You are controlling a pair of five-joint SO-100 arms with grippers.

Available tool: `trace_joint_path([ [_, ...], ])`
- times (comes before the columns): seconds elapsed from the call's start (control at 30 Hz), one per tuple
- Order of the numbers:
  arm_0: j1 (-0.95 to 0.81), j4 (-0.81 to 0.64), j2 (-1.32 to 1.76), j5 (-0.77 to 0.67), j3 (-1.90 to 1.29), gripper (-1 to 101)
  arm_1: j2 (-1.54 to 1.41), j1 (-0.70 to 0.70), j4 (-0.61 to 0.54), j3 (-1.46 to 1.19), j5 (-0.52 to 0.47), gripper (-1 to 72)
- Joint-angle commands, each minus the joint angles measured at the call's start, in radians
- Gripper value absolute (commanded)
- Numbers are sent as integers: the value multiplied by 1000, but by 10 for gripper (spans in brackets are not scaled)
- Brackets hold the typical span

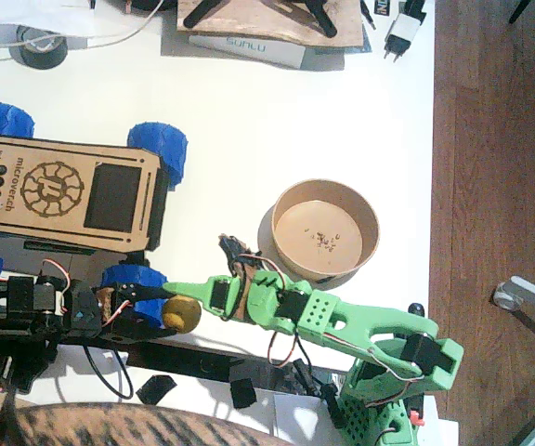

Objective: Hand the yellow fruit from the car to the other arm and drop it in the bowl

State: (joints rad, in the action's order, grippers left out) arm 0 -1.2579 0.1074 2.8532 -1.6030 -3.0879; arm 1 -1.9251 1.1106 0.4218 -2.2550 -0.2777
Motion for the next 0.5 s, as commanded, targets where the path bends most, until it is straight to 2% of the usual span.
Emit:
trace_joint_path([
  [0.0, 11, -20, 25, -6, 14, 1, 52, 60, -3, 17, 32, 304],
  [0.2, 11, -18, 25, -6, 14, 1, 48, 74, 43, -9, 66, 319],
  [0.33, 11, -18, 25, -6, 14, 1, -11, 74, 49, -54, 51, 320],
  [0.47, 11, -14, 25, -6, 14, 1, -115, 72, 106, -80, 40, 323],
])
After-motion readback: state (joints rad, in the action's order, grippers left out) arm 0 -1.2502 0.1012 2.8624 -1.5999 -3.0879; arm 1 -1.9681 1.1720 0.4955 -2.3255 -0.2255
